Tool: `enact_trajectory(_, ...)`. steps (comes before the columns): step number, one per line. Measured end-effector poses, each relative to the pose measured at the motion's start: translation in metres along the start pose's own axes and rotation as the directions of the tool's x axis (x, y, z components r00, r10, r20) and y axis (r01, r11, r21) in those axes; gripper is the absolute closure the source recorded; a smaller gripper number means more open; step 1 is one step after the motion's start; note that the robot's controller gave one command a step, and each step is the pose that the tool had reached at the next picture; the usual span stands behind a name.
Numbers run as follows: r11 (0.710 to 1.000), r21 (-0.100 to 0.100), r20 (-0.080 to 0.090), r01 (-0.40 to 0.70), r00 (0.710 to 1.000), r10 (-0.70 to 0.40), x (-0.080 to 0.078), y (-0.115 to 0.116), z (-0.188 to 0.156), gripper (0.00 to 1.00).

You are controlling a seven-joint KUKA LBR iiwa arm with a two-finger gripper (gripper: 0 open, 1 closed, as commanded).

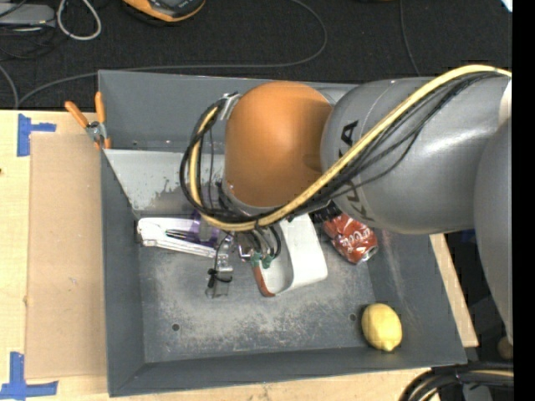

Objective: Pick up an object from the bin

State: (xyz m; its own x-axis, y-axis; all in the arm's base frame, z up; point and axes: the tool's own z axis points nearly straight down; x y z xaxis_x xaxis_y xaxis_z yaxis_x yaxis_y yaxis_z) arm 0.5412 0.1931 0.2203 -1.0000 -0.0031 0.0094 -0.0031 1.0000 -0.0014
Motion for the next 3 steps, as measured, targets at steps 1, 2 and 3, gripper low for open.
enact_trajectory(1, 1.000, -0.001, 0.008, -0.006, 1.000, 0.006, -0.002, -0.001, -0.004, 0.00)
enact_trajectory(2, 0.986, -0.005, 0.011, -0.168, 0.986, 0.168, -0.063, 0.015, 0.109, 0.00)
enact_trajectory(3, 0.993, -0.006, 0.018, -0.122, 0.992, 0.122, -0.082, -0.016, 0.068, 0.00)
